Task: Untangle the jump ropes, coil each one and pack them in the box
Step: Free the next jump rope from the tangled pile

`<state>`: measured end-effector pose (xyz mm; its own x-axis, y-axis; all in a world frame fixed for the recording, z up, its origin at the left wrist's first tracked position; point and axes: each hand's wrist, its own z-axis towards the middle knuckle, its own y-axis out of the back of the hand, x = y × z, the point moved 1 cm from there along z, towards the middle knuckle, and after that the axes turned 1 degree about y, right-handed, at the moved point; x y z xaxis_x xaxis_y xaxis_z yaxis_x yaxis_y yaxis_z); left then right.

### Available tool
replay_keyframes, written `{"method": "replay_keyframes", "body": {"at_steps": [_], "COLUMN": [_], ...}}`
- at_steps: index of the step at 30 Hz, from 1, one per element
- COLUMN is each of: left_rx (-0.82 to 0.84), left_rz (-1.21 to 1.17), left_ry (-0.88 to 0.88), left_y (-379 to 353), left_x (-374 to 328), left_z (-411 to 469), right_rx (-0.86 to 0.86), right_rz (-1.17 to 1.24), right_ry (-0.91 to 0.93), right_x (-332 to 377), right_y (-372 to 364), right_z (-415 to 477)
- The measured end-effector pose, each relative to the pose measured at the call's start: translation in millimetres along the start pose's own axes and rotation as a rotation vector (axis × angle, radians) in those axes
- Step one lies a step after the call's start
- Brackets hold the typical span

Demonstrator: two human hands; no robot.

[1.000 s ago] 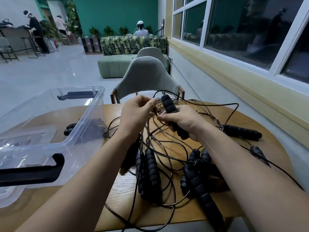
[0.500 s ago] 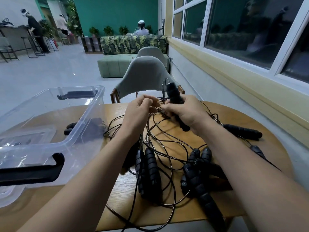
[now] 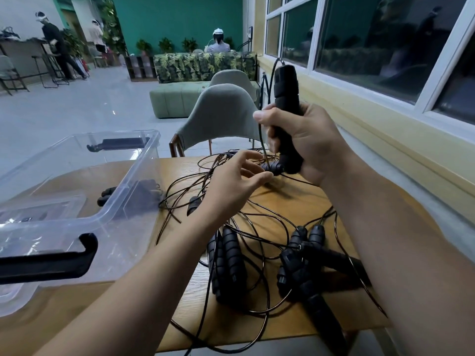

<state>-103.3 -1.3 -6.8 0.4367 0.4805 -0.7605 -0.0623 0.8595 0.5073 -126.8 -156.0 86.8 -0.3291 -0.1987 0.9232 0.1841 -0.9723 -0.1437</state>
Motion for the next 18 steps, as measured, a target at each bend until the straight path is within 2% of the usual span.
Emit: {"method": "replay_keyframes", "body": {"at_steps": [5, 9, 12, 15, 18], "left_rx": [-0.022, -0.073, -0.139, -0.182, -0.201], "left_rz": [0.038, 0.016, -0.097, -0.206, -0.347], "left_ry": [-0.122, -0.134, -0.130, -0.122, -0.073], "left_y": [-1.2, 4.9, 18.7, 31.8, 39.1], "left_x": [-12.0, -12.9, -13.8, -17.8, -20.7], "left_z": [-4.0, -2.1, 4.8, 8.8, 11.2], "right_rx": [0.046, -0.006, -0.003, 0.015, 0.060], "right_rz": [-0.033, -0.088, -0.239, -0.268, -0.374], "right_ry": [-0.035, -0.003, -0.045, -0.141, -0.154], "right_x": [-5.2, -12.3, -25.0, -35.1, -43.4], "right_y": [-7.4, 2.0, 12.0, 15.8, 19.2], "right_z": [-1.2, 3.9, 5.4, 3.3, 4.7]}}
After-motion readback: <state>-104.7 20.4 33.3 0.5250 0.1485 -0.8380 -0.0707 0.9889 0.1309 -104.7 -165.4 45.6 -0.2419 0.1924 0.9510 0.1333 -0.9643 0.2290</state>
